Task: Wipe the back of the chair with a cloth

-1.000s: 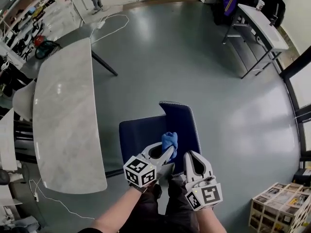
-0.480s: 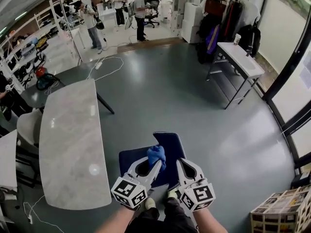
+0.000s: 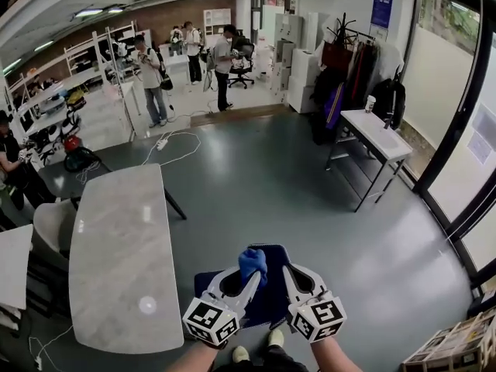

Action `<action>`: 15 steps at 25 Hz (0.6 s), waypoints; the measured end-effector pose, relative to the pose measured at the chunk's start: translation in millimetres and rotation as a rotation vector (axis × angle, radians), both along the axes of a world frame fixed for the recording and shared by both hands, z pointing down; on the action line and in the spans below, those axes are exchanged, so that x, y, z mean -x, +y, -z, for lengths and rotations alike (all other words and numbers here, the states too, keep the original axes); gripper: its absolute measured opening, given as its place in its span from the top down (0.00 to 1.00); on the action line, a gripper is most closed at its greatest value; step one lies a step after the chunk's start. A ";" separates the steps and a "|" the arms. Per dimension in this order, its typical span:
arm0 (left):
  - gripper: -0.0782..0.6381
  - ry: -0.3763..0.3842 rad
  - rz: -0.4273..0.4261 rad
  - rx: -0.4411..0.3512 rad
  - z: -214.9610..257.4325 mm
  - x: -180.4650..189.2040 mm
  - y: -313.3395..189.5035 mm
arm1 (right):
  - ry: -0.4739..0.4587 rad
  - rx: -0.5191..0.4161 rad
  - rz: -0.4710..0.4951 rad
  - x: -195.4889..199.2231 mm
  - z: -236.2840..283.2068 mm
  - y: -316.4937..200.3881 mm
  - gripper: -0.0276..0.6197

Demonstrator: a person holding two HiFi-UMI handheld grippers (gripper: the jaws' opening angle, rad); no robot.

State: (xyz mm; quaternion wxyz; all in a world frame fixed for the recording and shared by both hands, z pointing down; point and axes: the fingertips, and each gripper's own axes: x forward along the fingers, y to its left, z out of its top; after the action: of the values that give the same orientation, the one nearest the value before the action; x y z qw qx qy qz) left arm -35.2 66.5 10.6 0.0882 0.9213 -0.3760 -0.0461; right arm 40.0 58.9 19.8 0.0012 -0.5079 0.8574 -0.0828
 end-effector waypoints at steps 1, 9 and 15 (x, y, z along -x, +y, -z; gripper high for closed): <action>0.78 0.001 0.001 -0.009 4.7 0.5 1.7 | 0.000 -0.004 0.002 0.5 4.1 0.7 0.94; 0.78 0.008 0.030 -0.044 9.9 20.4 0.4 | 0.010 -0.034 0.029 19.0 11.2 -1.0 0.94; 0.78 0.009 0.040 -0.040 11.0 22.8 -1.3 | 0.028 -0.026 0.049 27.0 12.9 -1.4 0.94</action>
State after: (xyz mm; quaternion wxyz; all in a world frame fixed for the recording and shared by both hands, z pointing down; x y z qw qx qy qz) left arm -57.9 65.2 -0.3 0.0704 0.9149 -0.3930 -0.0598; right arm 12.9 57.5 6.9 -0.0064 -0.4879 0.8705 -0.0644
